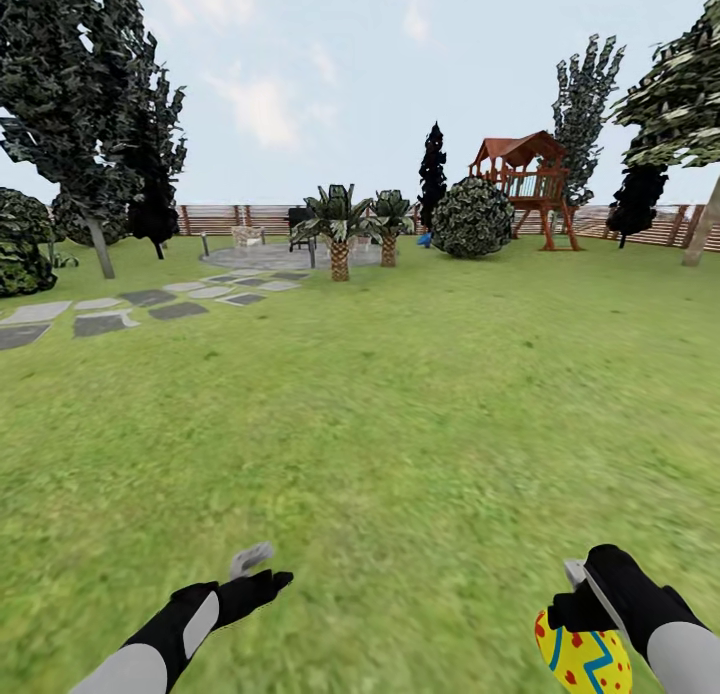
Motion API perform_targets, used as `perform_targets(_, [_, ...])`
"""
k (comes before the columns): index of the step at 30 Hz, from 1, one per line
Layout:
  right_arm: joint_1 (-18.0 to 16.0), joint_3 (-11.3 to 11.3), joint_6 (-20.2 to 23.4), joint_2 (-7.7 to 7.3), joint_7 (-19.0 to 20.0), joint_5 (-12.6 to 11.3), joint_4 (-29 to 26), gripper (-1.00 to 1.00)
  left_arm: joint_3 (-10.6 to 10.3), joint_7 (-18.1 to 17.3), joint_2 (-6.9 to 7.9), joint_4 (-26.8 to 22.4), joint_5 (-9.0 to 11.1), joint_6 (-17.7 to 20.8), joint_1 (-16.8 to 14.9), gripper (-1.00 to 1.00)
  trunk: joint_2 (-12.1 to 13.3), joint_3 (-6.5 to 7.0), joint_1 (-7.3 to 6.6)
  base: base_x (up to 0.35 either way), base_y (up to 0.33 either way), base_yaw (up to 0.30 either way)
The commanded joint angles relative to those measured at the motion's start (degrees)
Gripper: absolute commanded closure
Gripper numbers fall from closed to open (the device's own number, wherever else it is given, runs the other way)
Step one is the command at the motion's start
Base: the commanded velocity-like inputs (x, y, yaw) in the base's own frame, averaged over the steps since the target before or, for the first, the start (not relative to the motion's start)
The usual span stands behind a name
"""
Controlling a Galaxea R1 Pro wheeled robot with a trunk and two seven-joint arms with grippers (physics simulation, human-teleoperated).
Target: Take the three Easter eggs out of the wicker basket on the lawn in the garden, then place them on the lawn next to a single tree (choose any tree) so that all three eggs are next to the same tree and none are left in the basket.
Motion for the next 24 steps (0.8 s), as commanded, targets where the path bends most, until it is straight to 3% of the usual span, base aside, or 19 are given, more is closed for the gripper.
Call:
perform_targets(1, [-0.03, -0.02, 0.19, -0.02, 0.49, 0.61, -0.08, 1.00, 0.20, -0.11, -0.01, -0.07, 0.58, 0.57, -0.03, -1.00, -0.03, -0.06, 0.03, 0.341, 0.000, 0.000])
perform_targets(24, [-0.03, 0.04, 0.13, -0.03, 0.49, 0.64, -0.08, 1.00, 0.09, -0.11, -0.09, -0.07, 0.57, 0.61, -0.07, -1.00, -0.03, -0.06, 0.03, 0.341, -0.089, 0.000])
